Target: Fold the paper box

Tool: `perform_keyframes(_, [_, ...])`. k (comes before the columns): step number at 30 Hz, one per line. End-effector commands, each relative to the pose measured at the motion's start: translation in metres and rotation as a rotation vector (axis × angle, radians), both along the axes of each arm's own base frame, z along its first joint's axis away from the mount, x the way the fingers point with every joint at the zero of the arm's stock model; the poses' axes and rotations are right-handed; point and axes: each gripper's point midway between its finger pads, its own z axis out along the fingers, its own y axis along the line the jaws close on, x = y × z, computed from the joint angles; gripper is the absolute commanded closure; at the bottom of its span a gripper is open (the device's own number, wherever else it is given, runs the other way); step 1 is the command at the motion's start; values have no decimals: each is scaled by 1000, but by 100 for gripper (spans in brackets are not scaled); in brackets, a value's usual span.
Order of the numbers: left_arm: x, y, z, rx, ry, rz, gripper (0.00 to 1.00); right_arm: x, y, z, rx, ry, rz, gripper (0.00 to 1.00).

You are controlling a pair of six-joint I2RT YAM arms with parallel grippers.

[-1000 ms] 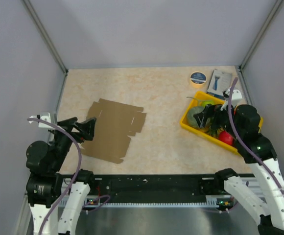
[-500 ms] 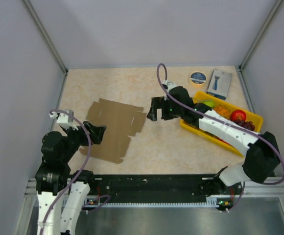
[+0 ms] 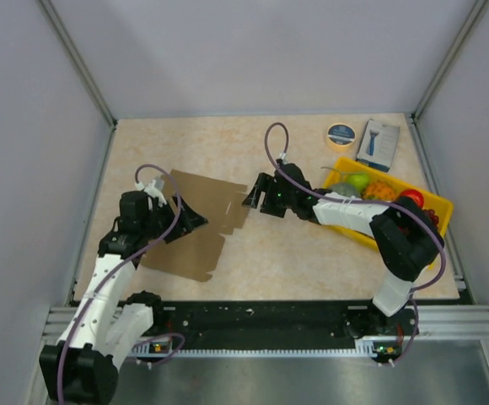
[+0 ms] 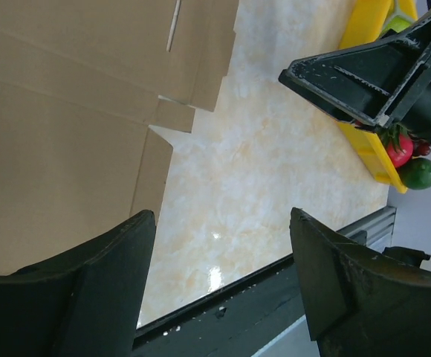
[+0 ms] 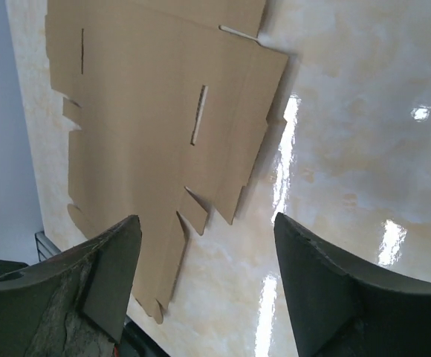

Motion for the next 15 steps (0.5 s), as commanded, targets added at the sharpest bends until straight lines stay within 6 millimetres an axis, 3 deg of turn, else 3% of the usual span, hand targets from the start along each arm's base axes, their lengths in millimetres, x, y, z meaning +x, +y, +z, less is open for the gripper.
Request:
perform_keyframes(1, [22,-14,14,-56,-83,2,23,11,12,-7,97,-27,-50,30])
perform_keyframes(7, [13,-26,7,-54,-115,-30,23,3,23,-39,149,7,-6,44])
perform_keyframes(15, [-2,-16,13,-25,-181,10,21,4,23,-62,174,20,-35,54])
